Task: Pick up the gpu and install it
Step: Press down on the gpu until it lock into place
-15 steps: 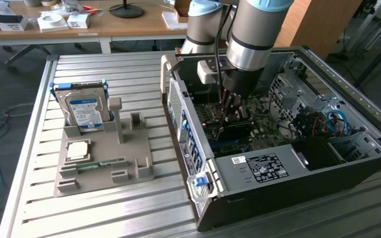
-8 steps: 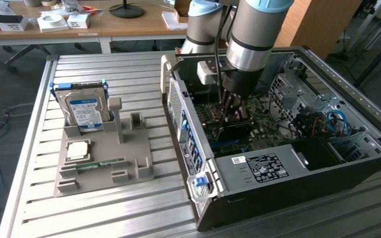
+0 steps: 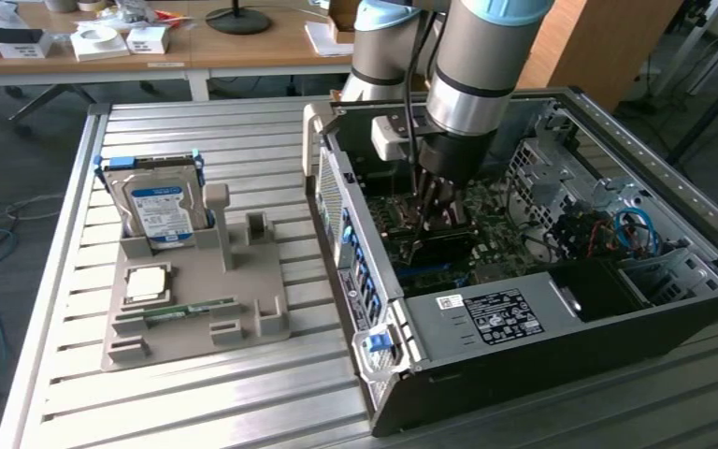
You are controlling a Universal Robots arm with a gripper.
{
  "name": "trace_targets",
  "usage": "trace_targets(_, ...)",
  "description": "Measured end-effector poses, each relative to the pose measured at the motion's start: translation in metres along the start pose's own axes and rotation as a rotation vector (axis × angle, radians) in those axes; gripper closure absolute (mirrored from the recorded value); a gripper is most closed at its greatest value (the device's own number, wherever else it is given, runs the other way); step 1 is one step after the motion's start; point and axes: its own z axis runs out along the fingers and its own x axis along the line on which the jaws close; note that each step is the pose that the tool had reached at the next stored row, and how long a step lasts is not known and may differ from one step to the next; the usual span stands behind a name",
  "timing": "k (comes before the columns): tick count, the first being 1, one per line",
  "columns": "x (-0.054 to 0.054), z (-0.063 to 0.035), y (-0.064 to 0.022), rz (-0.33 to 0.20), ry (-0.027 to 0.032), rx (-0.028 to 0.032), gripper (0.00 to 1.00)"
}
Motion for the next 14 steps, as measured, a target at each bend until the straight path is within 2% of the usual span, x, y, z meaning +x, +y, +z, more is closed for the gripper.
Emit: trace_targets(14, 0.0000, 0.0018, 0.0000, 0.000, 0.0001, 0.0000, 0.89)
